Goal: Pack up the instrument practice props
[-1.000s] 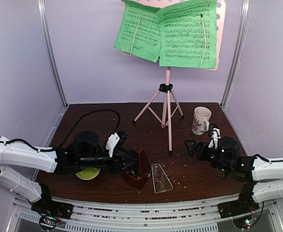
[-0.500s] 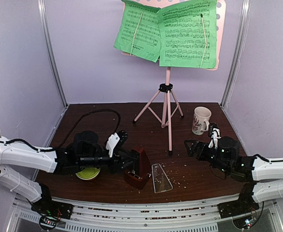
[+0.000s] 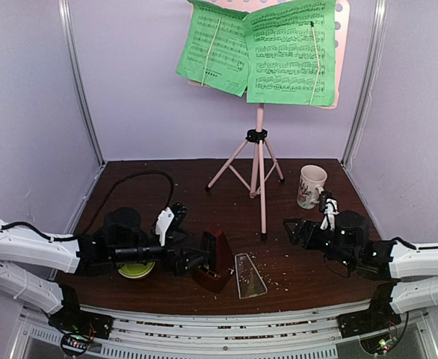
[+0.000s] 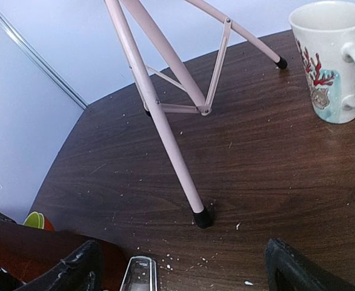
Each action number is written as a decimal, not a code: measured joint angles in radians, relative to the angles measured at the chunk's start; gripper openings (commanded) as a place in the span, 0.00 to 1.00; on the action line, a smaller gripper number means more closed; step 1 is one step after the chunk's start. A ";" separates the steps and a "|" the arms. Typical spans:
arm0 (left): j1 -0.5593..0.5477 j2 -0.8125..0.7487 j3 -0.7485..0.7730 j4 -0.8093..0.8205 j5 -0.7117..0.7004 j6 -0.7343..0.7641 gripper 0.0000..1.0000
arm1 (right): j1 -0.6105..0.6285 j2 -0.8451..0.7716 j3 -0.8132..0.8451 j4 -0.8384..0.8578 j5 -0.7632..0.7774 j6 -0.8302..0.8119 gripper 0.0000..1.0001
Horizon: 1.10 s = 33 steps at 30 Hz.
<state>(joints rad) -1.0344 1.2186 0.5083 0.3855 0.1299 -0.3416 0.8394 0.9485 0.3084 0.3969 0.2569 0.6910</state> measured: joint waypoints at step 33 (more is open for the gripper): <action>0.000 0.182 -0.056 0.055 0.013 -0.113 0.87 | 0.323 0.566 0.269 0.122 -0.141 0.223 0.52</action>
<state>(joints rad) -1.0344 1.4006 0.4519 0.4408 0.1425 -0.4549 1.1629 1.5143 0.5770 0.5194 0.1162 0.9138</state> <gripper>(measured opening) 0.873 0.545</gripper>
